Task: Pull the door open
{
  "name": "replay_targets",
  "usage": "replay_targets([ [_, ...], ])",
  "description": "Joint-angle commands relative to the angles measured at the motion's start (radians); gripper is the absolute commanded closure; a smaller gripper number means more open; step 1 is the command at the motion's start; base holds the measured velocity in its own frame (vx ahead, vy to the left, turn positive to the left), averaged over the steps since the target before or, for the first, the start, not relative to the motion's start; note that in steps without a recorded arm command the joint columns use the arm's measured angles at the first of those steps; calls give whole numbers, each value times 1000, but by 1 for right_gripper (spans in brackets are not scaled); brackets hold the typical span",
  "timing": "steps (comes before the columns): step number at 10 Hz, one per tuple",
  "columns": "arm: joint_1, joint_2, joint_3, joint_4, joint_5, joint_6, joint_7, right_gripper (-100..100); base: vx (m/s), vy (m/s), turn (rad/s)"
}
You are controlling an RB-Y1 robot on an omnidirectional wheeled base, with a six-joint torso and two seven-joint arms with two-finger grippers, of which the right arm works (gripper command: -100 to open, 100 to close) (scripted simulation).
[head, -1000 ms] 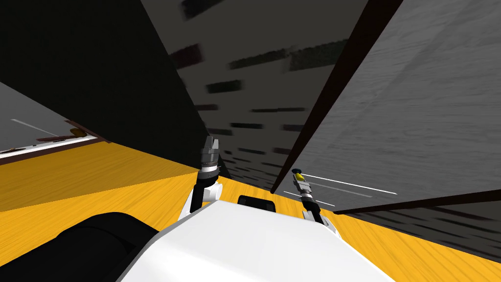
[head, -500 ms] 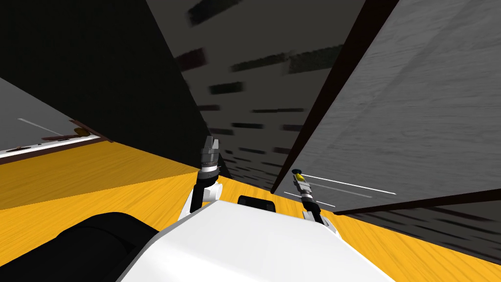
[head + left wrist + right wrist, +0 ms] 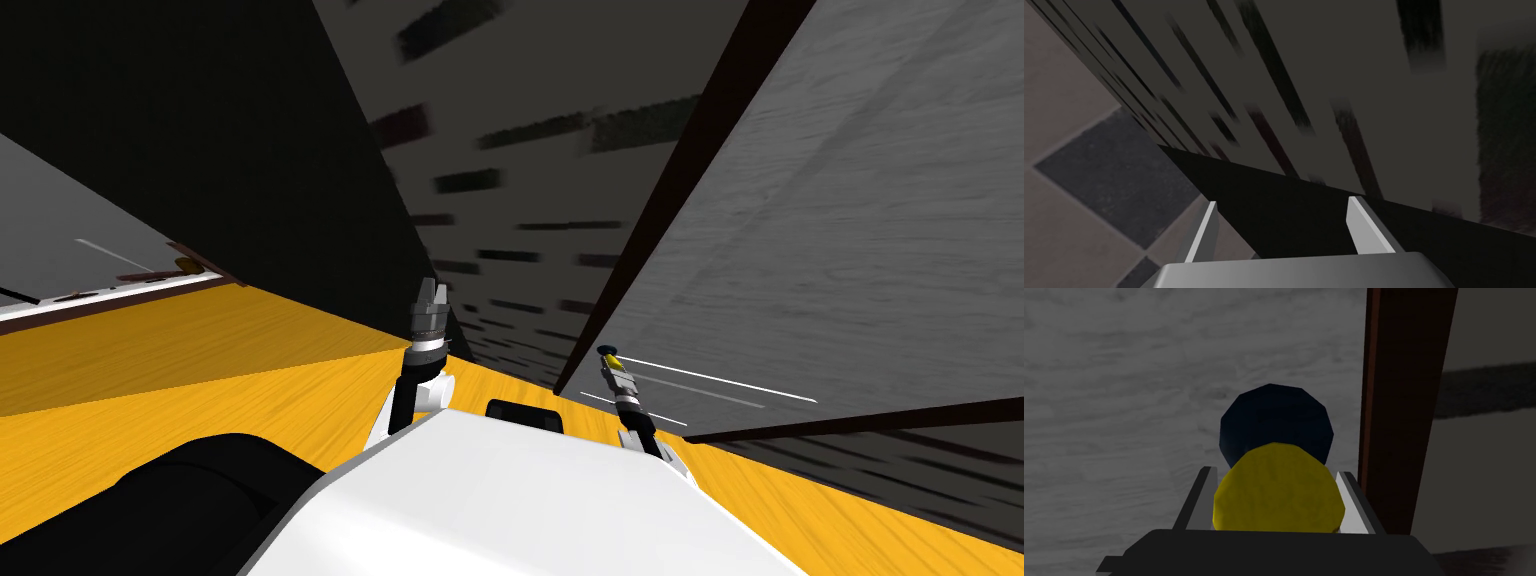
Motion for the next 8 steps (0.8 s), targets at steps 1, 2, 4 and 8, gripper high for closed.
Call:
replay_targets([
  [1,0,1,3,2,-11,0,-49,100,-35,-17,60],
  [2,-1,0,6,3,-20,0,-77,100,-41,-19,65],
  [4,-2,-1,8,4,-30,1,-119,100,-29,-14,40],
  [8,-5,-3,15,7,-59,2,-217,100,-33,-15,57],
])
